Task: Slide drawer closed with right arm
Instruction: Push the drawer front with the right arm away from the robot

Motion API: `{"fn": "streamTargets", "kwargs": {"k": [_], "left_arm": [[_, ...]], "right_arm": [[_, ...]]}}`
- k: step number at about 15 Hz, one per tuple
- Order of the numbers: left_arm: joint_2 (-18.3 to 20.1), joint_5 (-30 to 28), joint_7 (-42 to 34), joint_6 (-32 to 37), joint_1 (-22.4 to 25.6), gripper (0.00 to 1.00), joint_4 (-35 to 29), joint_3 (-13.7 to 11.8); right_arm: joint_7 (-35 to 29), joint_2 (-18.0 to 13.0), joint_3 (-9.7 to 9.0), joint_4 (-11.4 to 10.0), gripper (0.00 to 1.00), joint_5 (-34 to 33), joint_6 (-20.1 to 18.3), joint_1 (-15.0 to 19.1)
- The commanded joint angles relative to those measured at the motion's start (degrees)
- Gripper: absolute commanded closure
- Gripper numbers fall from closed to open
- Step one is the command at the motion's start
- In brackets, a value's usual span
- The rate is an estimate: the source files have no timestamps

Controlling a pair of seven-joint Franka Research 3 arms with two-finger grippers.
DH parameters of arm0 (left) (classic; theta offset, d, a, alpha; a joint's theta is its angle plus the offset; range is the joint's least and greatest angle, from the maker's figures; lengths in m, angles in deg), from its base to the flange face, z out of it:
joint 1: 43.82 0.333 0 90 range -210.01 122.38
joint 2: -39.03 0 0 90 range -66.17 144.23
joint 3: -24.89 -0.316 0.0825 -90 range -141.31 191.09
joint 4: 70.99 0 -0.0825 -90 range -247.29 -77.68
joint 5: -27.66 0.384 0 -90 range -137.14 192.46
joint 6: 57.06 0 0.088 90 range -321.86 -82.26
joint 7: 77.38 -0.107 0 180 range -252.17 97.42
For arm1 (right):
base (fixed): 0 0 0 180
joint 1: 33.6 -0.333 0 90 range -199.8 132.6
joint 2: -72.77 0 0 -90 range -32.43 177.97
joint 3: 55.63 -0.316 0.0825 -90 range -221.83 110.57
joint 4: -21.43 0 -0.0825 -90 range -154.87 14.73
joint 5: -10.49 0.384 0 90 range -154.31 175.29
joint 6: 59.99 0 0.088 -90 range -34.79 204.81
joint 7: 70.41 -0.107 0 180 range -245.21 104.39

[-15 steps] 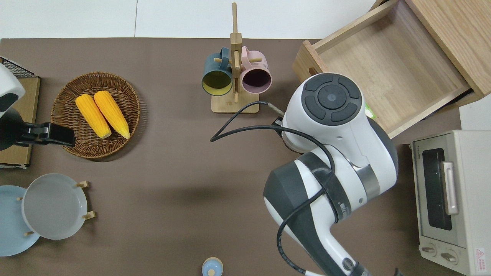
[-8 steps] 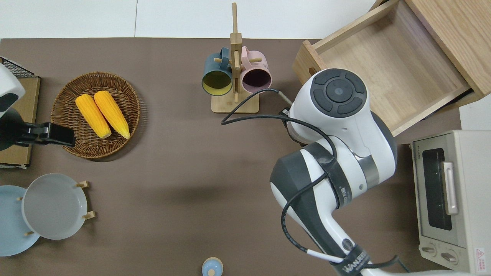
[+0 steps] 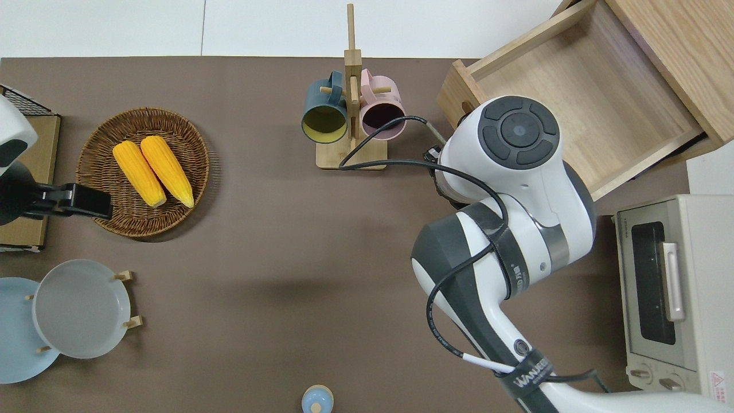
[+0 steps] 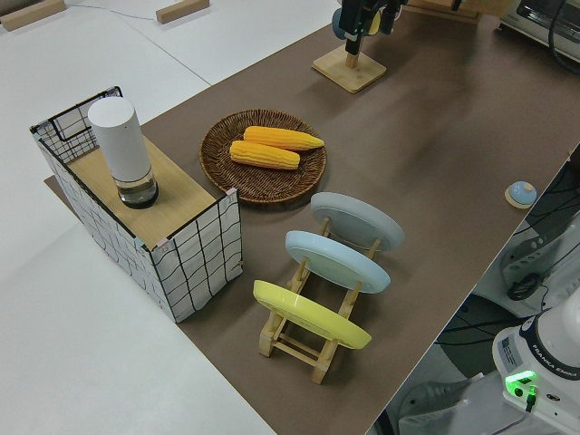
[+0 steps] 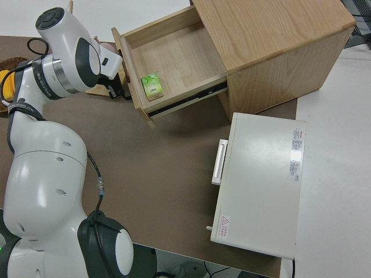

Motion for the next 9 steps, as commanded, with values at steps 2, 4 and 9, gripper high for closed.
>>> {"fn": "streamTargets", "kwargs": {"k": [2, 4, 9], "left_arm": [[-0.65, 0.98, -0.55, 1.13, 0.22, 0.01, 1.4, 0.37], [-0.65, 0.98, -0.55, 1.13, 0.22, 0.01, 1.49, 0.37], [-0.74, 0.98, -0.55, 1.13, 0.22, 0.01, 1.49, 0.37]], "right_arm": [[1.44, 1.81, -0.6, 2.03, 1.0, -0.59, 1.01, 2.97], [1.88, 2.78, -0.69, 3.34, 1.0, -0.33, 1.1, 4.28], [6.63, 3.4, -0.87, 4.14, 1.0, 0.2, 3.9, 7.71]]}}
